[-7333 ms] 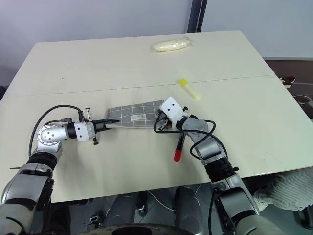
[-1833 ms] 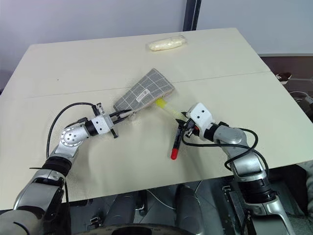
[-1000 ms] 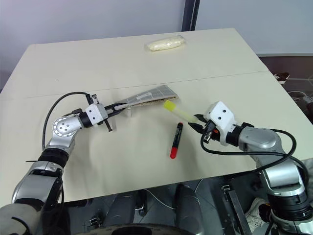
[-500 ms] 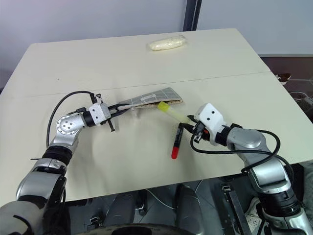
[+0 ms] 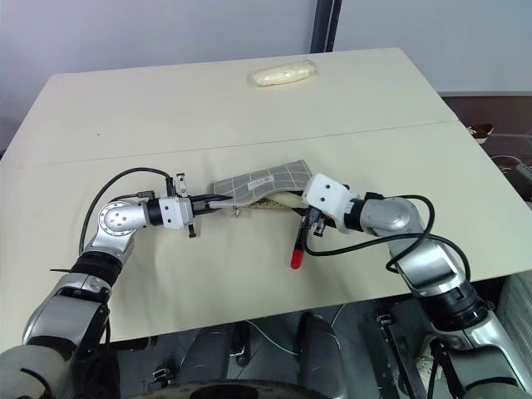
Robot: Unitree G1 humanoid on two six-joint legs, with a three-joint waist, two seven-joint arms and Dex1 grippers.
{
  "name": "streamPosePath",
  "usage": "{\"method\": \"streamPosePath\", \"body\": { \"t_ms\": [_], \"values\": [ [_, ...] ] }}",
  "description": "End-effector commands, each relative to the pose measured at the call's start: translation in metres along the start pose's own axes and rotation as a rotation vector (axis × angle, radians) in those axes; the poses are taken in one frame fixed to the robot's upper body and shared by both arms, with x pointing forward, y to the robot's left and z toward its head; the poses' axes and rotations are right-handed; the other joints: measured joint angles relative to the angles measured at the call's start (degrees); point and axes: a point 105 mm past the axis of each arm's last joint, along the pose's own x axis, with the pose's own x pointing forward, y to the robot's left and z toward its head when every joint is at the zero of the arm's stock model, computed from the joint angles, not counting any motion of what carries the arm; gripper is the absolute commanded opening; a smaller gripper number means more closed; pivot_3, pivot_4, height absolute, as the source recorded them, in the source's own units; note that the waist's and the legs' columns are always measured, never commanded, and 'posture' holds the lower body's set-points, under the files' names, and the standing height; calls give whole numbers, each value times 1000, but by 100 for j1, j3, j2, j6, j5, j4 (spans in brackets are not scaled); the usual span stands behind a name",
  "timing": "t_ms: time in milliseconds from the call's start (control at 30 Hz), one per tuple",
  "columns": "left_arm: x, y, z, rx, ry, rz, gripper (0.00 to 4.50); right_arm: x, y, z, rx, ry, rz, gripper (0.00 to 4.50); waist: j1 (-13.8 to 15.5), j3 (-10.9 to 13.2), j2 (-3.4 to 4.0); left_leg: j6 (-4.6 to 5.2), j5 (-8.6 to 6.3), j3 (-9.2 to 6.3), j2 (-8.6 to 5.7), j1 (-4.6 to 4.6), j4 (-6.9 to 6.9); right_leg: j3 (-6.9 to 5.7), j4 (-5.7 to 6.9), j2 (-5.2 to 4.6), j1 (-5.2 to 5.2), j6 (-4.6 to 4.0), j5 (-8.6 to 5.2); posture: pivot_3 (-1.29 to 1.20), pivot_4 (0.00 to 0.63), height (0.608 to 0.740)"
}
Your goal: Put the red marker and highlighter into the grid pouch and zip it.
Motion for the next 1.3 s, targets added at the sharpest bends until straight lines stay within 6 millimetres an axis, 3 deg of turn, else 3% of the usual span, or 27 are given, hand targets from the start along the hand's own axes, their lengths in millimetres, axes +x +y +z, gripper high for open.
{"method": "streamPosePath", "body": {
  "t_ms": [33,167,267,400,500,533,733,867,933,1000,1300],
  "values": [
    [2,12,14,22,-67,1,0,10,4,27,-138,-85,13,816,-1,0,0,0,0,0,-1,-1,0,0,1,0,0,0,0,0,150,740],
    [3,14,21,-5,-110,-3,0,23,9,39,-261,-147,-13,816,-5,0,0,1,0,3,-2,-3,0,0,4,2,0,-1,1,0,150,740],
    [1,21,22,-18,-117,19,0,18,10,35,-205,-169,-5,816,11,0,-1,1,1,1,-9,-4,0,0,8,2,5,-1,1,0,150,740],
    [-5,29,18,-47,-95,66,0,4,14,32,-94,-206,23,2793,2,0,-1,2,1,-4,-13,-5,1,1,6,1,12,-1,2,0,150,740],
    [-11,32,9,-106,-67,124,0,-9,9,44,10,-291,-38,4256,0,0,-1,2,1,-4,-11,-2,1,0,10,3,10,0,2,0,150,740],
    [-13,31,7,-120,-59,132,0,-15,10,47,46,-310,-40,4393,0,0,0,2,1,-4,-10,-1,1,0,13,4,9,0,2,0,150,740],
    [-26,36,-6,-147,13,195,0,-52,23,49,300,-359,-12,4393,9,-1,-2,1,1,-14,-7,1,1,0,13,4,12,-1,2,0,150,740],
    [-29,41,-8,-117,33,231,0,-58,54,12,450,-148,27,4393,16,-3,-6,-1,-1,-25,-6,0,1,0,6,2,16,-2,1,0,150,740],
    [-27,37,-8,-117,31,215,0,-52,65,-7,539,-47,-26,4393,6,-3,-7,-8,-5,-23,-6,1,1,1,3,0,16,-2,1,0,150,740],
    [-26,33,-9,-118,34,202,0,-42,64,-20,641,11,-153,4393,-9,-5,-10,-14,-9,-17,0,3,1,0,-1,1,13,-1,1,0,150,740],
    [-23,32,-10,-117,31,195,0,-15,68,-16,781,64,-232,4393,2,-5,-9,-16,-9,1,33,5,0,-6,-36,6,8,-1,1,0,150,740]
  ]
}}
